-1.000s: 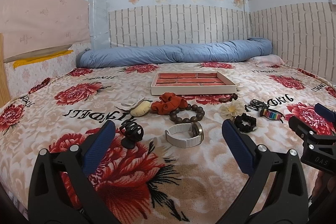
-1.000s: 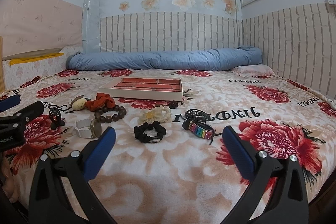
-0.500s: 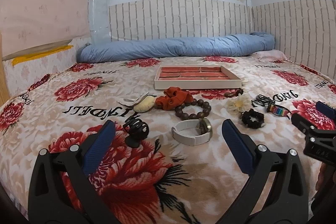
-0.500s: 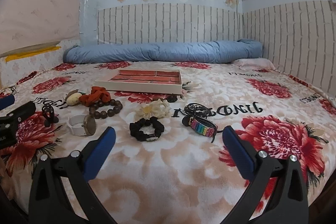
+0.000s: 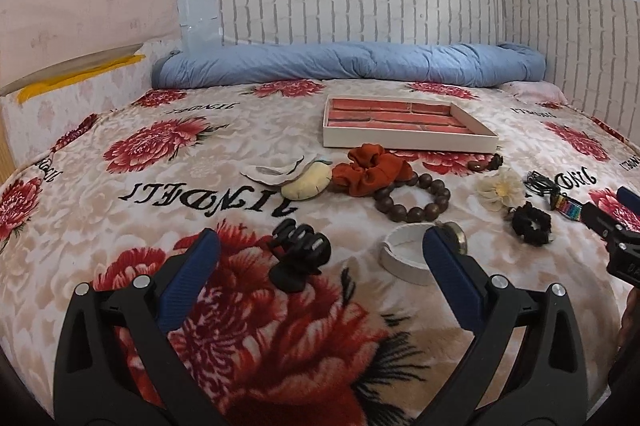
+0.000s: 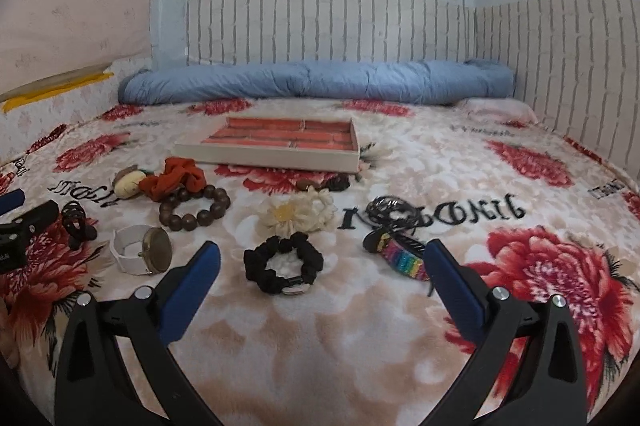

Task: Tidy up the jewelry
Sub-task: 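Grasp the black claw hair clip with the left tool while the right tool grasps the black hair tie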

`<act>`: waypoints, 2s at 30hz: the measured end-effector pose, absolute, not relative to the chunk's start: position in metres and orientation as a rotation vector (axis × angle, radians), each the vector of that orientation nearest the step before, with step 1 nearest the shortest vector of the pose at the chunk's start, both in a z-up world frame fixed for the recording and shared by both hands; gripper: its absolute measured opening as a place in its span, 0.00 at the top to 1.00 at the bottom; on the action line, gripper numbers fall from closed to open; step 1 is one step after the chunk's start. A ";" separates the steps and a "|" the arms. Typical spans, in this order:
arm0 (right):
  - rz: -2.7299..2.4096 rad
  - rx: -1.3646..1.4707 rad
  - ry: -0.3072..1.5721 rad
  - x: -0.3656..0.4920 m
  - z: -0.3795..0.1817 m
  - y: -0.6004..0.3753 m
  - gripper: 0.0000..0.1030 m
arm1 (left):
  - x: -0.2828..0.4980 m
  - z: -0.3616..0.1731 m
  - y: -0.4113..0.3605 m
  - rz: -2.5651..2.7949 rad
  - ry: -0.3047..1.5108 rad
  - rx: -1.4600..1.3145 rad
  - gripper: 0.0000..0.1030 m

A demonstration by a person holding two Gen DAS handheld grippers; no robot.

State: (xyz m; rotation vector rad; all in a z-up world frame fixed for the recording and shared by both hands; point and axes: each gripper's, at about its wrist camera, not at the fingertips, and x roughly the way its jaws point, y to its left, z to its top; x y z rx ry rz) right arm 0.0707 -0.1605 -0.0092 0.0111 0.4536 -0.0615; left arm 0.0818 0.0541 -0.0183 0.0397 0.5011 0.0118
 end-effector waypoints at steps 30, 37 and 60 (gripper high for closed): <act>-0.063 0.044 0.814 0.156 -0.055 -0.166 0.33 | 0.166 -0.060 0.085 0.001 0.796 0.016 0.05; -0.054 0.047 0.841 0.167 -0.056 -0.166 0.44 | 0.176 -0.067 0.085 -0.039 0.850 0.003 0.20; 0.004 0.043 0.824 0.165 -0.051 -0.163 0.88 | 0.175 -0.065 0.081 -0.038 0.848 0.027 0.54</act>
